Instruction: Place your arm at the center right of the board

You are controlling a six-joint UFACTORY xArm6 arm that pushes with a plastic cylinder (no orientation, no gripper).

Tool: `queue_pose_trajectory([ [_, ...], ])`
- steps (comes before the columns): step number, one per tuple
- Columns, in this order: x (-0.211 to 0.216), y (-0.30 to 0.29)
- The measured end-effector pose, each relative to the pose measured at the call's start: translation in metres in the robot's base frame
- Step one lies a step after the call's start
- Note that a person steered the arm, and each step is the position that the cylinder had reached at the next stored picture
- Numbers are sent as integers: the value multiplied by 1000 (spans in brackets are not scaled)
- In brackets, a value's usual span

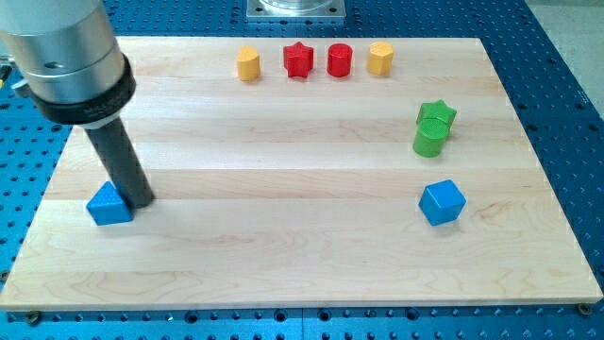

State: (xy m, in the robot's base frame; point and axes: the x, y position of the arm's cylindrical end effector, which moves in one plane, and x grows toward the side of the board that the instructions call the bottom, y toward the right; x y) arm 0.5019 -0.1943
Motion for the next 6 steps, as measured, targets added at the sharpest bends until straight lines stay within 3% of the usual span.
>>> queue_pose_trajectory([
  [2,8,-49],
  [3,26,-52],
  [4,28,-17],
  [6,18,239],
])
